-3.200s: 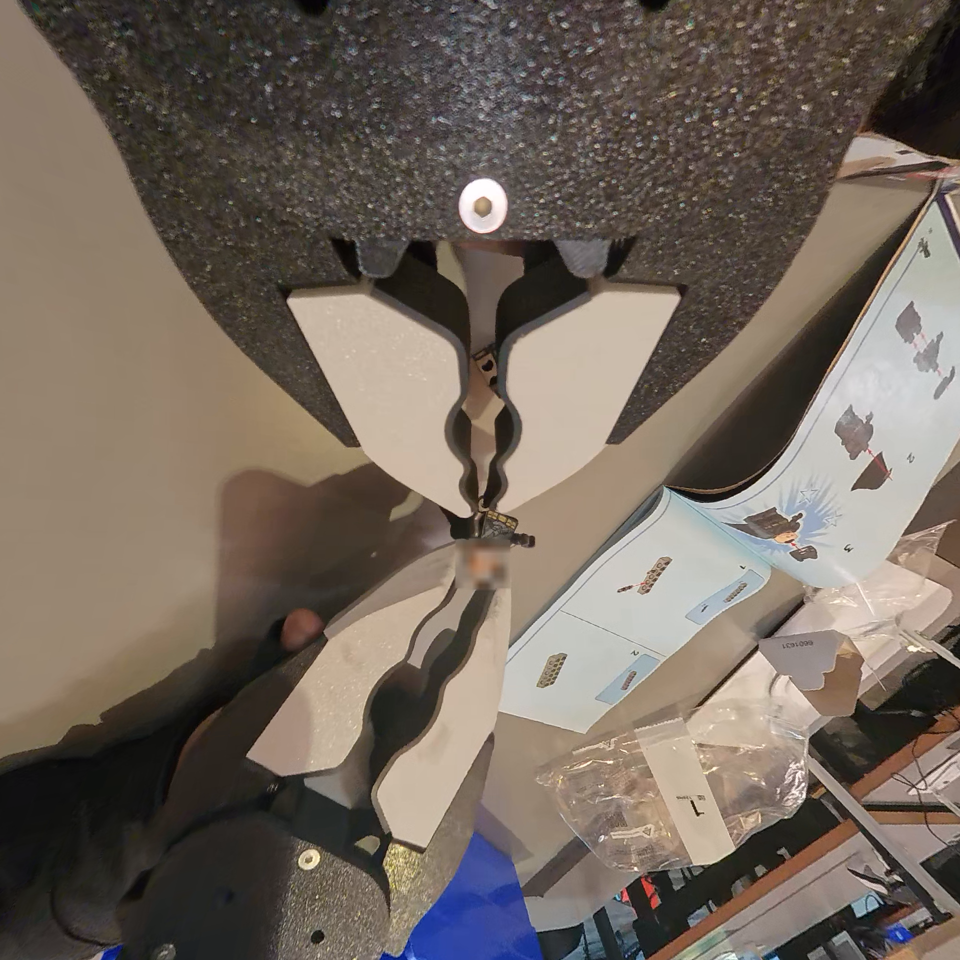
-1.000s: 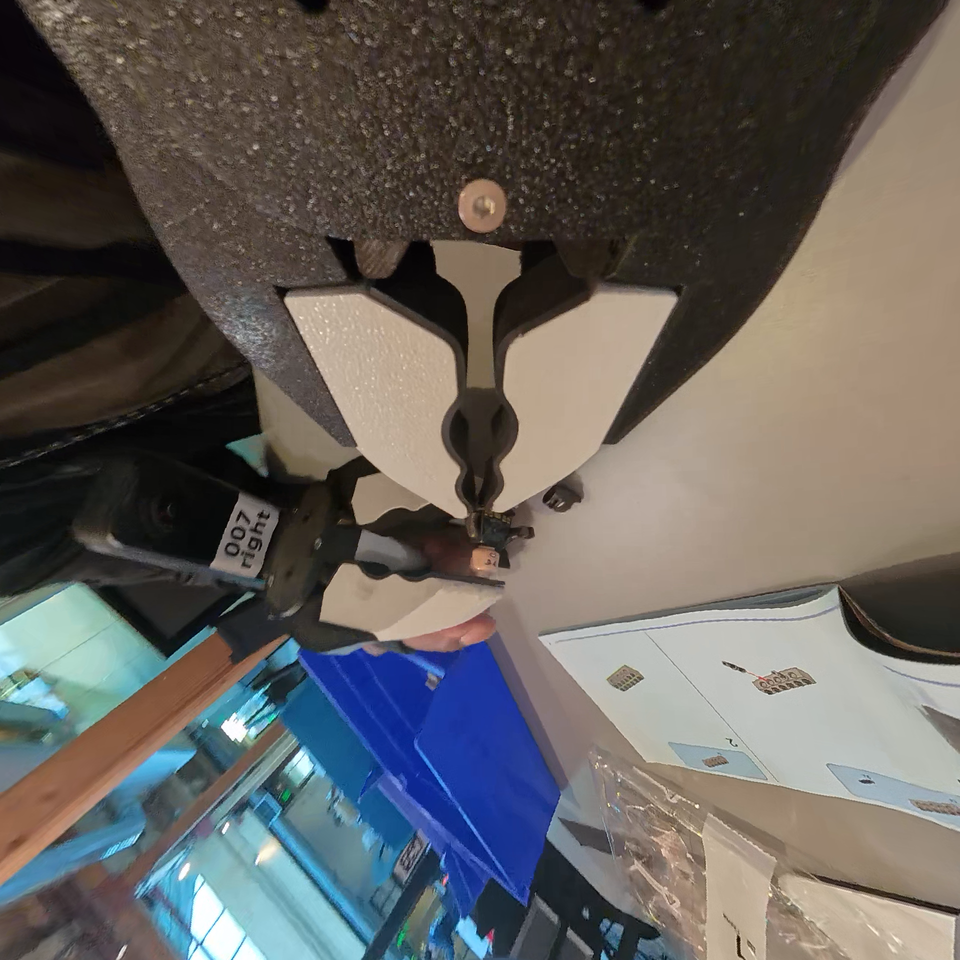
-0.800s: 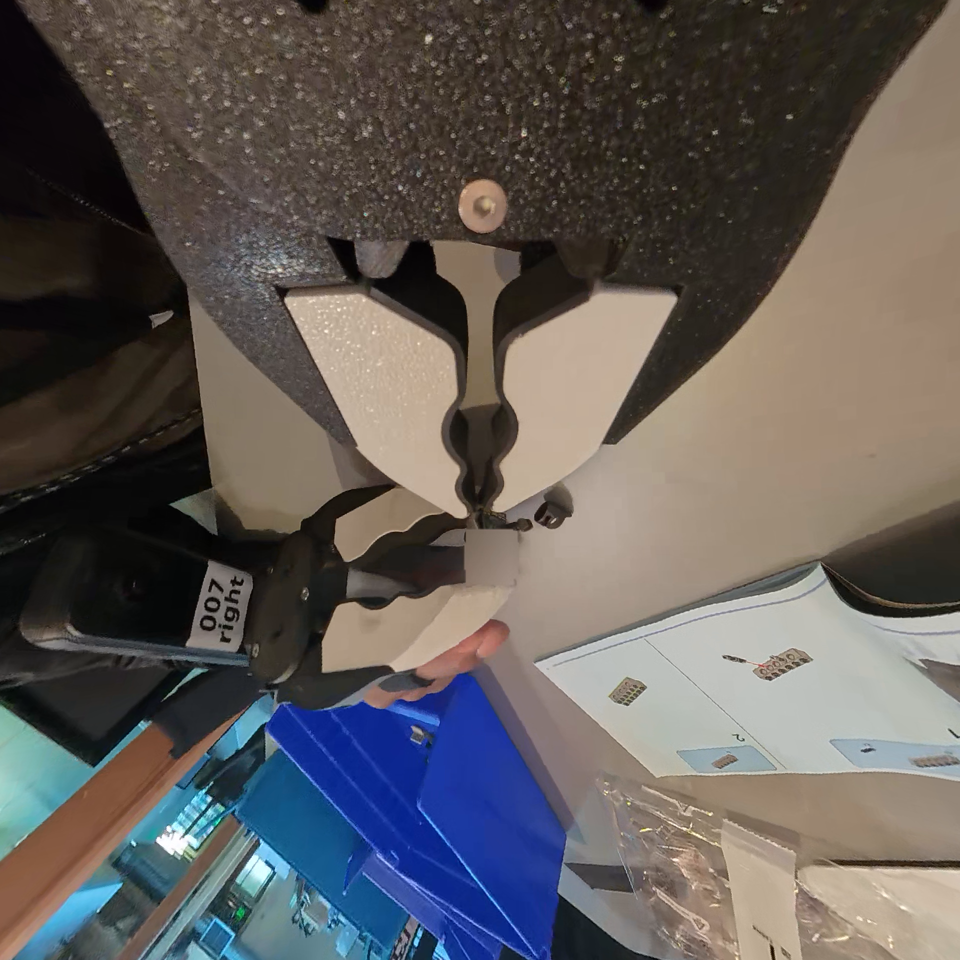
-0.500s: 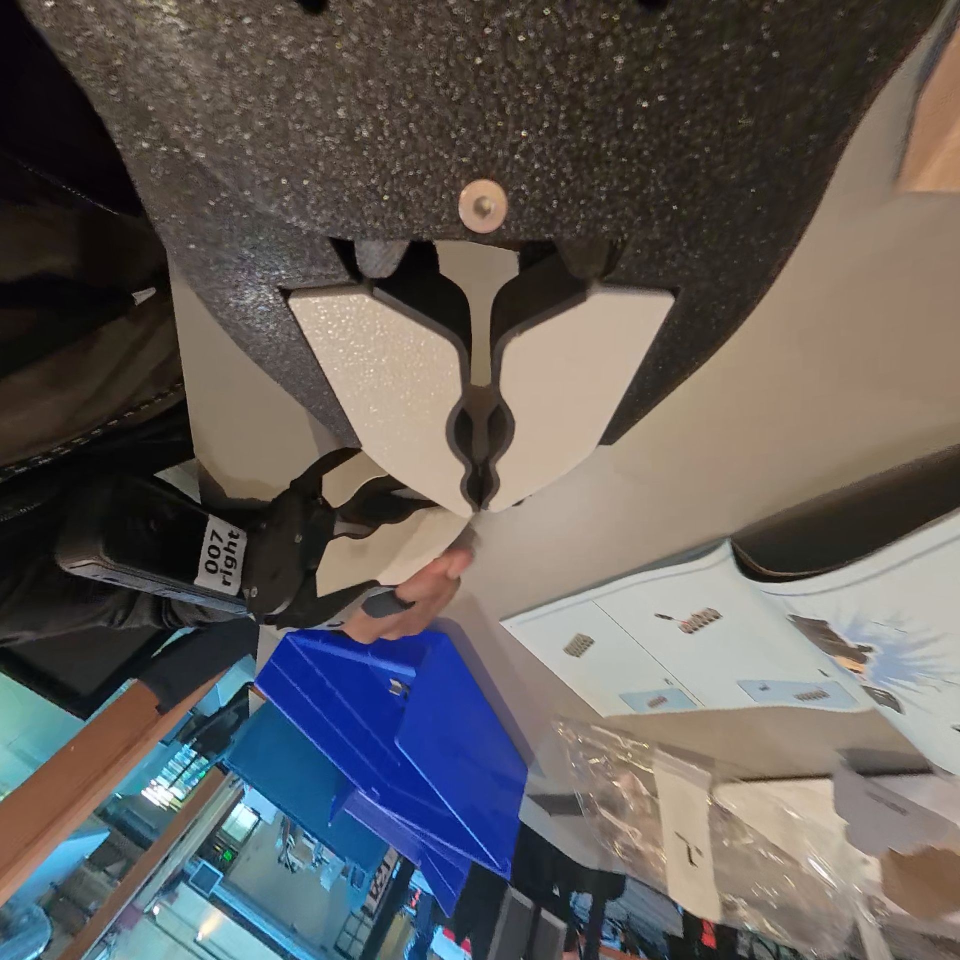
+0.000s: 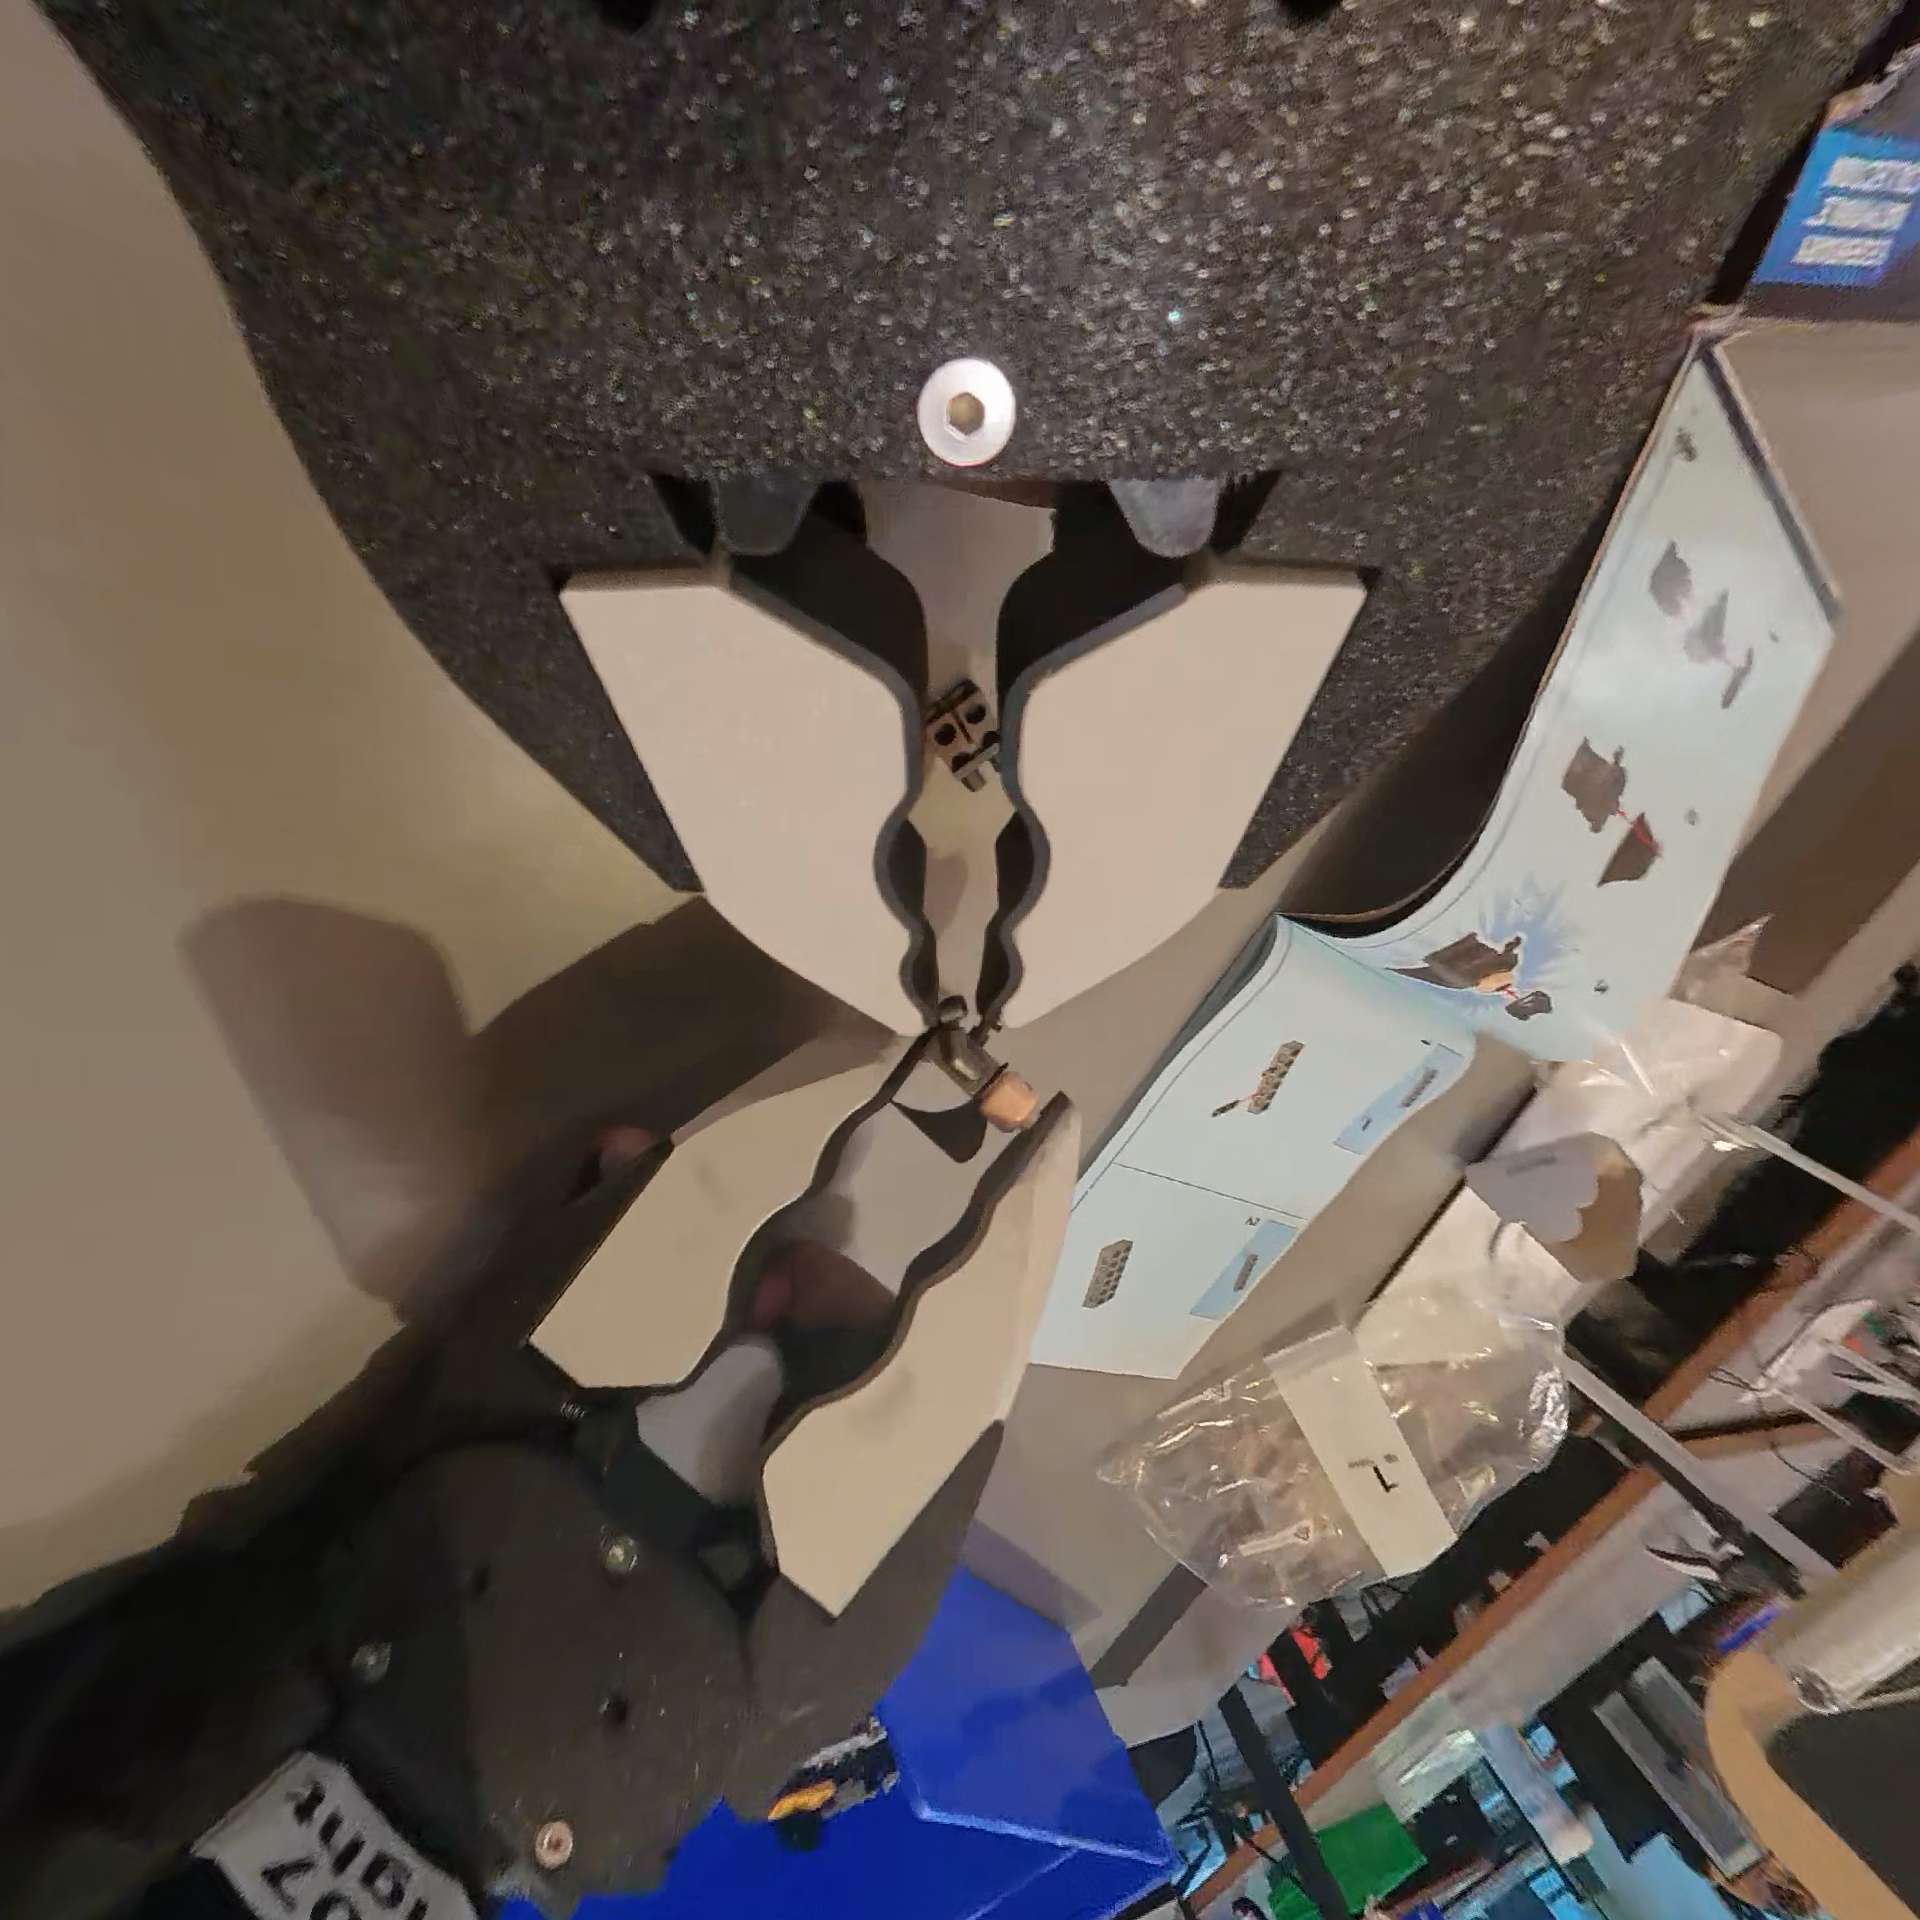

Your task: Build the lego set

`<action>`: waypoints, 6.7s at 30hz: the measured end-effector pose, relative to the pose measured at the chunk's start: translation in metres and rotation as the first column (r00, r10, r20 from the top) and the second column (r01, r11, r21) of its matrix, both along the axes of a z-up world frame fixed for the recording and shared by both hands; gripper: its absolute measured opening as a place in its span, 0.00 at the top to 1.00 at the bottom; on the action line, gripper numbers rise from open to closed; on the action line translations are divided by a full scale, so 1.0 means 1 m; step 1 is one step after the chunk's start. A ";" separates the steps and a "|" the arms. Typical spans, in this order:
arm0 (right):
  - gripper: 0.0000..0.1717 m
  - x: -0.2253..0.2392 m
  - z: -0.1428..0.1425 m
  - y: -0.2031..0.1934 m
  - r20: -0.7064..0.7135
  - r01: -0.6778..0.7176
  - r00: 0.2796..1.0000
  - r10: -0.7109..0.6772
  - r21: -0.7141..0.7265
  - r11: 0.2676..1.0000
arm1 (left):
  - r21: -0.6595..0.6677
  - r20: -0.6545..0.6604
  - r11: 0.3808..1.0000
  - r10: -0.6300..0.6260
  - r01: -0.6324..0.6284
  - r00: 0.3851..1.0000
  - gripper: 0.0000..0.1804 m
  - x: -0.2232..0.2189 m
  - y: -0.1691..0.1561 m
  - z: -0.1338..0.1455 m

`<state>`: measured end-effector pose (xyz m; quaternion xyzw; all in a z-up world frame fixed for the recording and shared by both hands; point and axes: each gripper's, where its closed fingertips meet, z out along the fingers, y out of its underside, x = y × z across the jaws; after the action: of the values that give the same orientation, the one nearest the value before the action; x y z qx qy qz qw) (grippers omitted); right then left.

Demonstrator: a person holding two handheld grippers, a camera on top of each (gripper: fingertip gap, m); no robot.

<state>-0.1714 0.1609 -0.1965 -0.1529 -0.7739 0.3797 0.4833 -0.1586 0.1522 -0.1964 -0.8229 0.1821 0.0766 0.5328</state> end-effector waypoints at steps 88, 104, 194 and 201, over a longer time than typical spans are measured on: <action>0.85 0.010 0.013 -0.010 -0.251 -0.032 0.966 0.066 0.136 0.990 | -0.026 0.480 0.997 -0.048 0.069 0.876 0.90 0.007 -0.004 0.003; 0.75 0.011 0.012 -0.011 -0.231 -0.040 0.971 0.067 0.118 0.992 | 0.006 0.306 1.000 -0.020 0.019 0.952 0.96 0.002 0.001 0.002; 0.94 0.070 -0.008 -0.042 -0.262 -0.399 0.826 0.499 0.354 0.846 | -0.147 0.333 0.875 -0.396 0.462 0.856 0.91 0.050 -0.048 -0.020; 0.94 0.083 -0.013 -0.053 -0.241 -0.448 0.799 0.551 0.371 0.813 | -0.195 0.360 0.818 -0.453 0.541 0.815 0.91 0.064 -0.059 -0.027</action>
<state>-0.0888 0.1077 -0.2092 0.2002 -0.7395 0.3952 0.5069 -0.0945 0.0932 -0.2234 -0.8158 0.3197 -0.2188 0.4295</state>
